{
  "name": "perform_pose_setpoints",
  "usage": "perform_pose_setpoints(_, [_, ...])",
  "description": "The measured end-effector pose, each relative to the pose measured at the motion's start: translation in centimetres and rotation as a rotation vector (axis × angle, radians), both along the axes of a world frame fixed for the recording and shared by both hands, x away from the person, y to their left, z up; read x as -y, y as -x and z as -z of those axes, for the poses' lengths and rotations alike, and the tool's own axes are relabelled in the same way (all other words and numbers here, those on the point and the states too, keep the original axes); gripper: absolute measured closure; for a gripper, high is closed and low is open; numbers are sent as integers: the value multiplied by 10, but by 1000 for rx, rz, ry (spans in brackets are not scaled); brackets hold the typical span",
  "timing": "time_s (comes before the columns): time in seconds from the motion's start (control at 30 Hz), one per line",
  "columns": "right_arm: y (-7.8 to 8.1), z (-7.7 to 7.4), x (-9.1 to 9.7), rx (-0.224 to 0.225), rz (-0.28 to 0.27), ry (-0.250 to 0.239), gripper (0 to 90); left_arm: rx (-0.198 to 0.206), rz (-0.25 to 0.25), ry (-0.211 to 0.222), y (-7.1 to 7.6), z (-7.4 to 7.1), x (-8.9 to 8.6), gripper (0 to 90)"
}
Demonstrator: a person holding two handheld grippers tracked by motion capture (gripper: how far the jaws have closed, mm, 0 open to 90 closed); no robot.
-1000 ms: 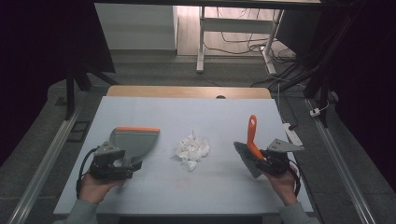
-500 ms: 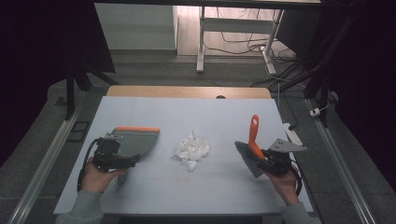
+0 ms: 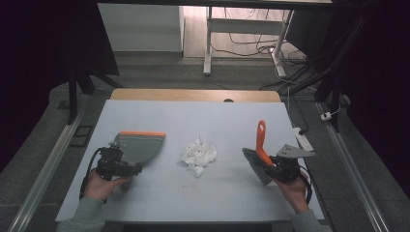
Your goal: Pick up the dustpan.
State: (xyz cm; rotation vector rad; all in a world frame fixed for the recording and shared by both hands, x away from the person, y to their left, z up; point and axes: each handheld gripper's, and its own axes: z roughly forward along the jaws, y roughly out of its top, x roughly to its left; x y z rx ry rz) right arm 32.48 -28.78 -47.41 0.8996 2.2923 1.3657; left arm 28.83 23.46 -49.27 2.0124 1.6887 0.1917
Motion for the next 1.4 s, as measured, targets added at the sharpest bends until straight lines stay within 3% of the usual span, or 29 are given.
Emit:
perform_pose_setpoints(0.13, [0,0,-1,2,-1,4,706,-30,-5,24,-3,7,-3,121])
perform_pose_setpoints(0.3, [0,1,-1,-2,-1,7,706,-45,-13,23,-6,15,-3,137])
perform_pose_setpoints(0.6, [0,2,-3,-3,0,19,706,-50,-47,54,-11,26,-5,213])
perform_pose_setpoints(0.9, [0,2,-3,-1,0,26,706,-37,-56,57,-13,31,-3,290])
perform_pose_setpoints(1.4, [0,3,-3,2,1,32,706,-9,-65,126,-13,33,-10,591])
